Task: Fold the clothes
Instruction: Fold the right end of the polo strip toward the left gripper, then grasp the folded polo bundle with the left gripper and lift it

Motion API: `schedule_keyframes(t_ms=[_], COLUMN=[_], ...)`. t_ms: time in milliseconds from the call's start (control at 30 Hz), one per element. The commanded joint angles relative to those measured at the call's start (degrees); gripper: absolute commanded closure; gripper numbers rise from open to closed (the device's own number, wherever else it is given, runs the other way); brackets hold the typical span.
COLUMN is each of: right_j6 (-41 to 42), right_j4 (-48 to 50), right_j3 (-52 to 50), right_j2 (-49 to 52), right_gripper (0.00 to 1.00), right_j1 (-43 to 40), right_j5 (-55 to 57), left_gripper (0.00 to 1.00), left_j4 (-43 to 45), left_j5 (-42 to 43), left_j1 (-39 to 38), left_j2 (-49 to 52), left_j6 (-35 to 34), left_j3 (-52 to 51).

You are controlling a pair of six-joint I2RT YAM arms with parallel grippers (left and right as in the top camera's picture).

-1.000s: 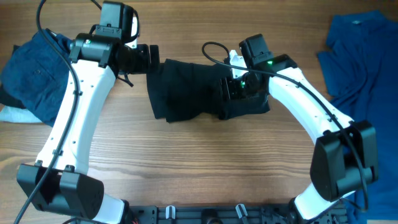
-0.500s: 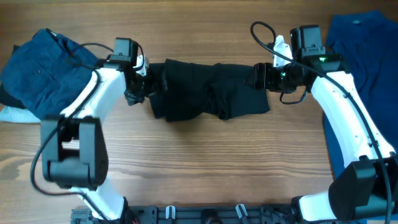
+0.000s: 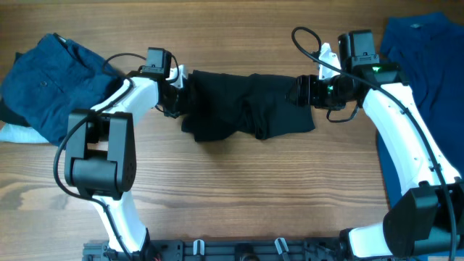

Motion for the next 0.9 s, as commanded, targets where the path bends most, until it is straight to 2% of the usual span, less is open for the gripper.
schedule_keyframes(t_ms=[0, 200, 300, 467, 633, 667, 733, 767, 800, 867], right_j6=[-1.2, -1.22, -1.16, -1.05, -1.07, -1.05, -1.05, -1.07, -1.07, -1.07], right_j4=[-0.35, -2.01, -1.68, -1.22, -1.11, -1.14, -1.29, -1.38, -1.46, -1.55], right_j3=[0.22, 0.22, 0.22, 0.22, 0.22, 0.22, 0.22, 0.22, 0.22, 0.22], right_j2=[-0.28, -0.31, -0.31, -0.31, -0.31, -0.31, -0.31, -0.31, -0.31, -0.31], right_gripper=[0.27, 0.27, 0.27, 0.27, 0.27, 0.27, 0.27, 0.27, 0.27, 0.27], right_j1=[0.13, 0.13, 0.13, 0.13, 0.13, 0.13, 0.13, 0.13, 0.13, 0.13], right_j5=[-0.2, -0.22, -0.24, -0.24, -0.24, -0.24, -0.24, -0.24, -0.24, -0.26], left_gripper=[0.96, 0.96, 0.96, 0.96, 0.96, 0.89, 0.84, 0.76, 0.66, 0.35], left_j4=[-3.61, -23.26, -28.5, -28.83, -26.18, -25.66, -24.28, -23.58, -23.1, -22.43], left_j5=[1.99, -11.78, -15.63, -16.24, -17.92, -18.78, -18.99, -18.95, -18.93, -19.69], left_j1=[-0.22, 3.06, 2.6, -4.66, -14.01, -15.56, -18.62, -19.98, -21.33, -23.21], left_j2=[-0.15, -11.76, -16.22, -17.92, -13.09, -11.82, -8.55, -7.17, -6.14, -5.57], left_j6=[0.94, 3.43, 3.56, 3.08, 2.6, 2.4, 1.99, 1.05, 0.92, 1.05], left_j3=[-0.87, 7.93, 14.23, 18.45, 18.43, 18.43, 18.43, 18.43, 18.43, 18.49])
